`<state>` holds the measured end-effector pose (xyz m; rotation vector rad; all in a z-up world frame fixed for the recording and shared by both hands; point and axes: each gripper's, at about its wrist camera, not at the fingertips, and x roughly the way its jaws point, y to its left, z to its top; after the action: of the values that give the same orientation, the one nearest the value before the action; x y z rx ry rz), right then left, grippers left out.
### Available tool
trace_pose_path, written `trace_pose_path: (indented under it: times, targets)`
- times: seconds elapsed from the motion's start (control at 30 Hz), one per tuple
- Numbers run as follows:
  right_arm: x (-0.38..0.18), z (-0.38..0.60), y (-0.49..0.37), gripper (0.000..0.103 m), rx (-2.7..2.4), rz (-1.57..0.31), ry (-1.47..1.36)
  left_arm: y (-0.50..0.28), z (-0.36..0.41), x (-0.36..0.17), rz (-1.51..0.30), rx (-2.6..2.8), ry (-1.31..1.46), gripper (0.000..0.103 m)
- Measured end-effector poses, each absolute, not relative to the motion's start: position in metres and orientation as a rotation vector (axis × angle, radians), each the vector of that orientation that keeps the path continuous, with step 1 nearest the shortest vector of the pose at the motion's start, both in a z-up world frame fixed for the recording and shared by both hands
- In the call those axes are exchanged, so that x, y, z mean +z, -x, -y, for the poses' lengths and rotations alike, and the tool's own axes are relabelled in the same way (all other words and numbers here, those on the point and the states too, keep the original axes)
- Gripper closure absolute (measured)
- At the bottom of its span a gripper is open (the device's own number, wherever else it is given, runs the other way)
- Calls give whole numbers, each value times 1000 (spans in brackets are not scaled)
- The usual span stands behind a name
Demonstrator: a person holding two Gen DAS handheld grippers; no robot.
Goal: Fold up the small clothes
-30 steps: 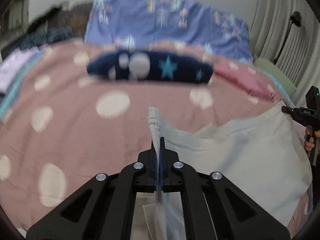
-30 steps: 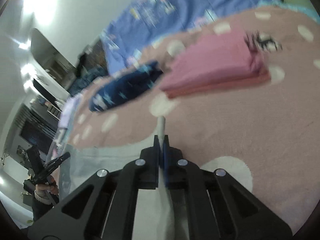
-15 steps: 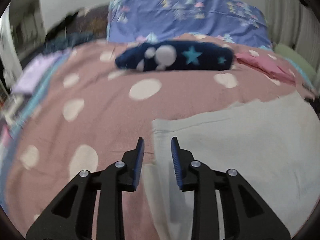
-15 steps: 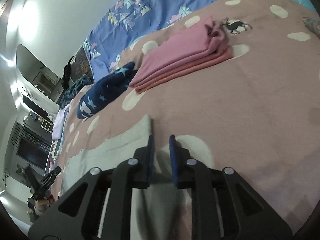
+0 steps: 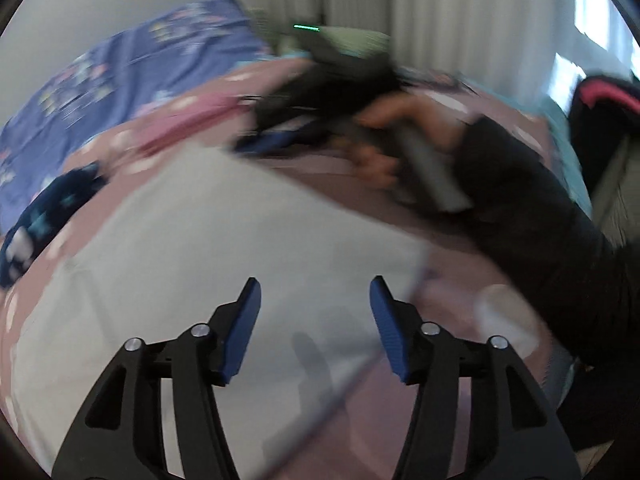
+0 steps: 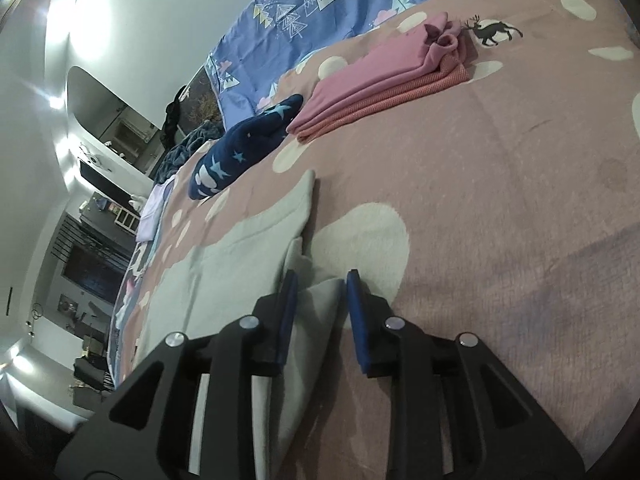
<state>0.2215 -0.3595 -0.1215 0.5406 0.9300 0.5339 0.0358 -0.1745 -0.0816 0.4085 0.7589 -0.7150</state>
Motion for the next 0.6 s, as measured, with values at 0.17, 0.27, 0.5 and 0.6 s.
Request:
trace_pose_path:
  times: [0.17,0.27,0.5,0.6]
  targets:
    - [-122,362,-220,76,552,-936,-559,-11,215,-98,-718,-701,-610,38]
    - [-122,364,-220,75,558,-943,-565,-10,224,-107,-714,-629,-681,38]
    - [-119,374,-216,66,587,-977,-597,-21,233,-107,-705,-557,-694,73]
    - [-120,374,-216,66,593,-988,-577,-26,232,-103,-738,-560,-653,101]
